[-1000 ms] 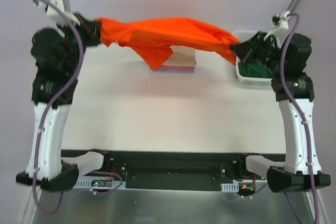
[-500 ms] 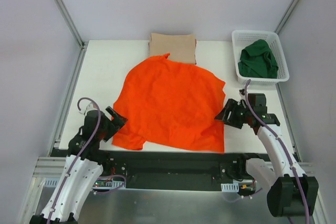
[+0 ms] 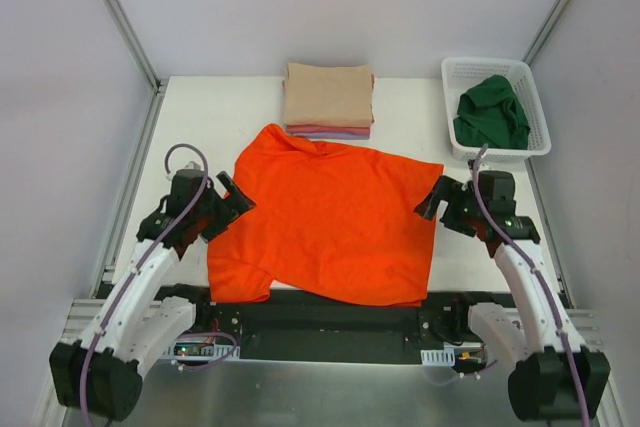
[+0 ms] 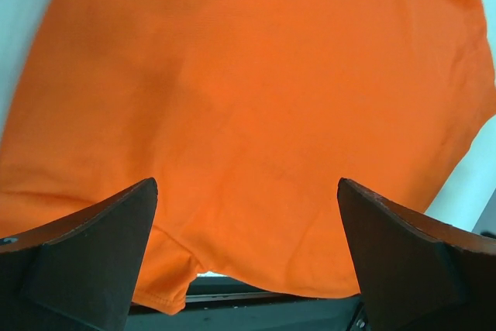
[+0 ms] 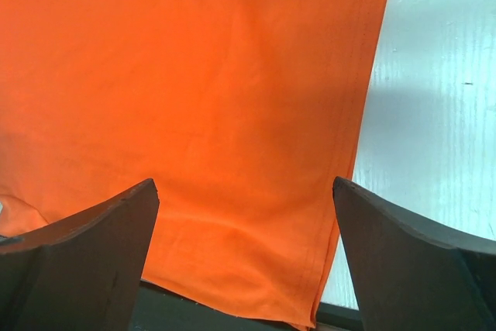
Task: Fold and stack the t-shirts
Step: Flatten out the tshirt
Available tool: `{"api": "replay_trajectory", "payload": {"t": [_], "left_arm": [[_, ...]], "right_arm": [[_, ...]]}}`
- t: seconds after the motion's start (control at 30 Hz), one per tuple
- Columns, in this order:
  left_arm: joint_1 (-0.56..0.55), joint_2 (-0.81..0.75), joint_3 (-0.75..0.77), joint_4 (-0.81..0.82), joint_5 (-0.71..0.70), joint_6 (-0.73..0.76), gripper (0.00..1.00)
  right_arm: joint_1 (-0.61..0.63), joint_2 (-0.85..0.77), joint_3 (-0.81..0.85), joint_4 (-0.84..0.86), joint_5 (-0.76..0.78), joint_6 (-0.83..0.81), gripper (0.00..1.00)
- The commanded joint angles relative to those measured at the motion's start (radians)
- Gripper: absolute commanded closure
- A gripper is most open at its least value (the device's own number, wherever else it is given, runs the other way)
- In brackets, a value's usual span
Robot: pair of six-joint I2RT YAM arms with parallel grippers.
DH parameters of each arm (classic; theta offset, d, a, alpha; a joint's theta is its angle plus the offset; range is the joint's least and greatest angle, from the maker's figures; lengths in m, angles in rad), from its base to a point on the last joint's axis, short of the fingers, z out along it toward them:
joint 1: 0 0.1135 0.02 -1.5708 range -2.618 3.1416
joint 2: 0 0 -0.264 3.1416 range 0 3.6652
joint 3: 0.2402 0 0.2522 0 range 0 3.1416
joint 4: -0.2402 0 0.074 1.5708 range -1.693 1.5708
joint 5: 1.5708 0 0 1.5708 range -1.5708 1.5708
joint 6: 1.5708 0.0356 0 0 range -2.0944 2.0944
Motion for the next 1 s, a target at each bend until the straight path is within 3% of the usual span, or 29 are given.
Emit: {"api": "replay_trajectory", "payload": {"t": [0.0,0.2,0.47,0.63,0.97], "left_arm": [[0.002,0.162,0.057,0.200,0.136,0.084,0.01],[0.001,0.475,0.172,0.288,0.168,0.133,0.01],[0.008,0.865,0.390,0.300,0.159,0.196,0.01],[0.028,1.017,0.495,0.300,0.138,0.198,0.01],[0.100,1.201,0.663,0.291,0.162,0.195,0.01]], "right_arm": [[0.024,0.223,0.047,0.125,-0.032,0.005,0.04],[0.081,0.561,0.197,0.142,0.054,-0.030,0.04],[0.067,0.943,0.480,0.065,0.140,-0.064,0.04],[0.015,1.142,0.684,-0.019,0.065,-0.067,0.04],[0.007,1.403,1.124,-0.152,0.136,-0.122,0.04]]}}
